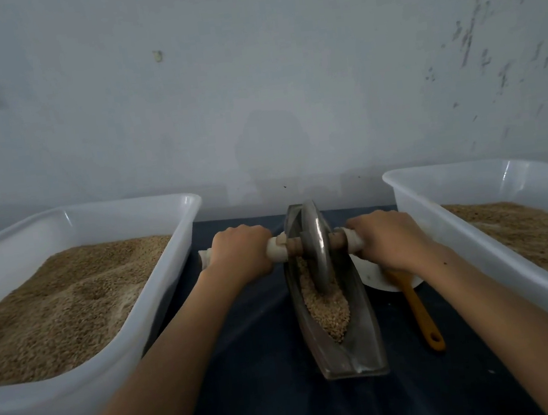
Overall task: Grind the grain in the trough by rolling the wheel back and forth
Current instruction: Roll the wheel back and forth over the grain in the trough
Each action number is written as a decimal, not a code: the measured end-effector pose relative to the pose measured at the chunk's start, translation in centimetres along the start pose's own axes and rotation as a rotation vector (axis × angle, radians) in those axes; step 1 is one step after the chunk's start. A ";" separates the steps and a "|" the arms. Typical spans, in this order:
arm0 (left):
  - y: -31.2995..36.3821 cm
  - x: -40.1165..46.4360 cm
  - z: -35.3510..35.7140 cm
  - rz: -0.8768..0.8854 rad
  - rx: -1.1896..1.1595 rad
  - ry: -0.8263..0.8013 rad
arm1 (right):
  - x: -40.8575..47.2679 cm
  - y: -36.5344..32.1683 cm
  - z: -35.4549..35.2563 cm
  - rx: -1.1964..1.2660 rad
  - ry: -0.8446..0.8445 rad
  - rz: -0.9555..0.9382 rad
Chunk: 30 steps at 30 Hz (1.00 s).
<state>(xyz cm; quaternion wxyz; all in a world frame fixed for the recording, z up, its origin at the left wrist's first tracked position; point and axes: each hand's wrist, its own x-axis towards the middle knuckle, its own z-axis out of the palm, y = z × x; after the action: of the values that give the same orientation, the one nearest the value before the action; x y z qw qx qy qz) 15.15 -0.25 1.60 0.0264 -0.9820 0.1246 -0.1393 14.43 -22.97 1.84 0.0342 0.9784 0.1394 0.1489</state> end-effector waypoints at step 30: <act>-0.1 -0.1 -1.2 0.032 -0.044 -0.227 | 0.3 0.4 -1.6 0.047 -0.364 0.017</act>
<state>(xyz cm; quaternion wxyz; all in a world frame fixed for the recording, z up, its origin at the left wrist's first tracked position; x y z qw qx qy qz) 14.72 -0.17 2.76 0.0211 -0.9897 0.1396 -0.0241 14.32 -23.28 3.48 0.0348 0.9909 0.1260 -0.0337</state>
